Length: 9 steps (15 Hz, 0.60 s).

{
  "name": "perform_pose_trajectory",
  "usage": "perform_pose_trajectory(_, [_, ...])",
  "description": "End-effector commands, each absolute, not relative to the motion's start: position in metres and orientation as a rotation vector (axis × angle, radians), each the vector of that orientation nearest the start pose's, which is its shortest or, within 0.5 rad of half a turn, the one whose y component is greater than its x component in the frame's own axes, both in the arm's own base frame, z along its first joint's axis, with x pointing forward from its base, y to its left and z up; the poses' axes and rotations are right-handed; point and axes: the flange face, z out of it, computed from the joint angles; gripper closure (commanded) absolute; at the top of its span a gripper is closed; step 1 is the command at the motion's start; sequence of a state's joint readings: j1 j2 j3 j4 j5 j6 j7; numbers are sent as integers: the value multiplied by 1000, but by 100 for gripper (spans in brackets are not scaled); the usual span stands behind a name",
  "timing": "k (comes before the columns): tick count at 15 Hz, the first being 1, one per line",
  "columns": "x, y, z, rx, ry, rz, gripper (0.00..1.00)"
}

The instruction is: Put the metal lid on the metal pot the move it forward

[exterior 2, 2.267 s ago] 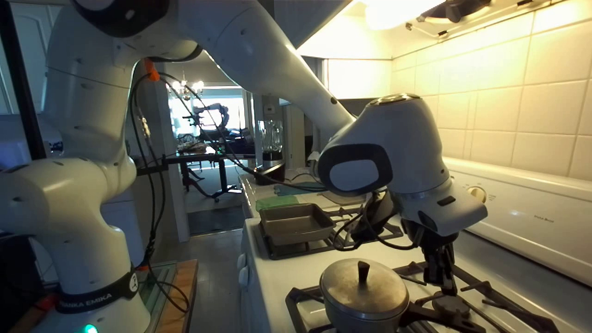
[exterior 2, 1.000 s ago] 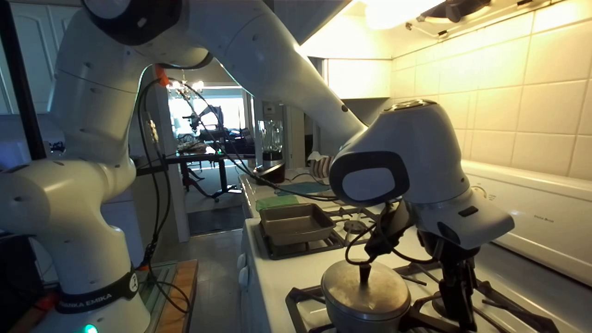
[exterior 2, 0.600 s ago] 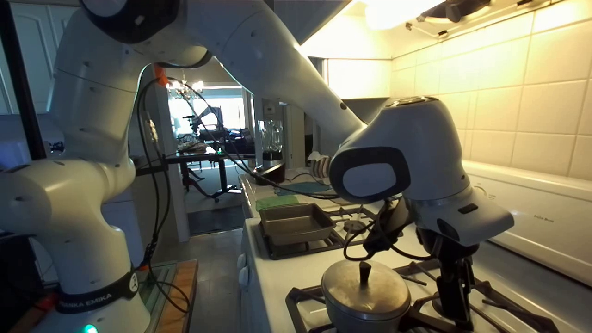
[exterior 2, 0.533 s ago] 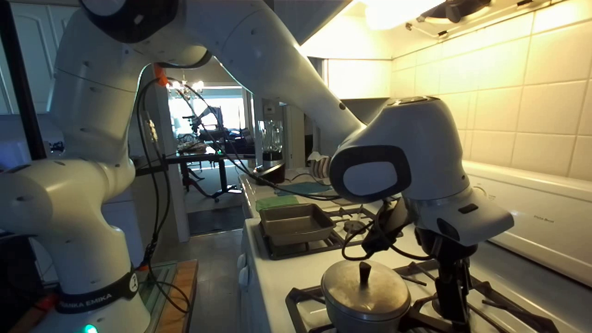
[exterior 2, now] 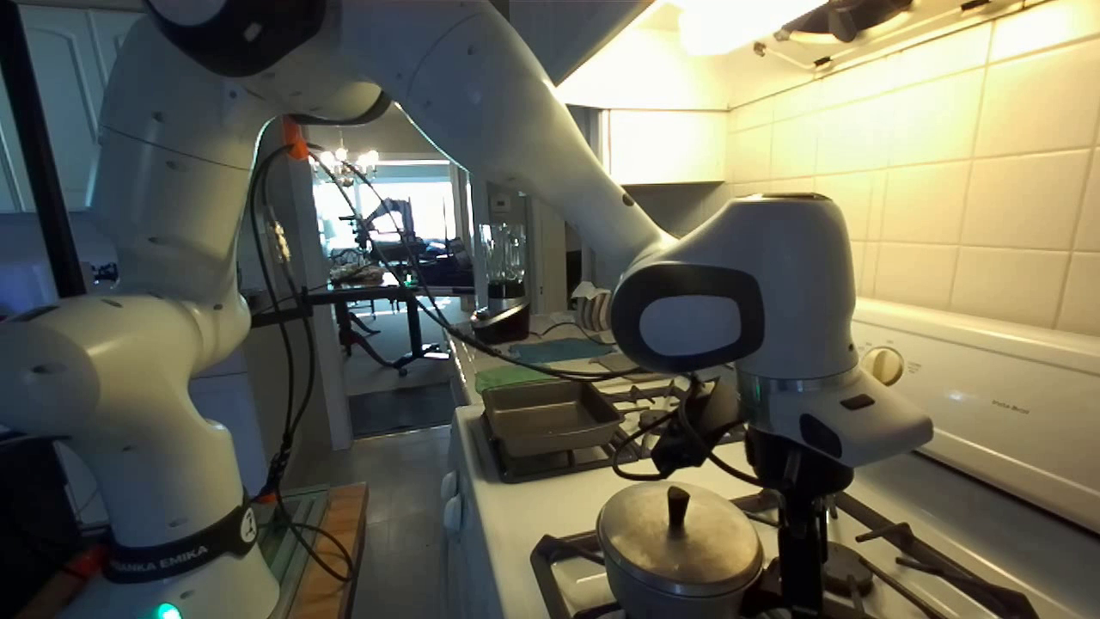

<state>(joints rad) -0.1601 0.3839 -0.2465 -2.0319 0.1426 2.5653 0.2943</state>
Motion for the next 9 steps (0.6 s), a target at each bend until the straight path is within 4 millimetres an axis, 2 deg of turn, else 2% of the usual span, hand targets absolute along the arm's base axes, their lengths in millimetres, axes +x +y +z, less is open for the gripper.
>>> perform_pose_trajectory(1, [558,-236,275,-2955,1159,-171,10])
perform_pose_trajectory(3, [556,-236,273,-2973,1148,-148,32])
perform_pose_trajectory(5, [555,-236,271,-2985,1146,-131,43])
perform_pose_trajectory(9, [552,-236,270,-2995,1149,-96,73])
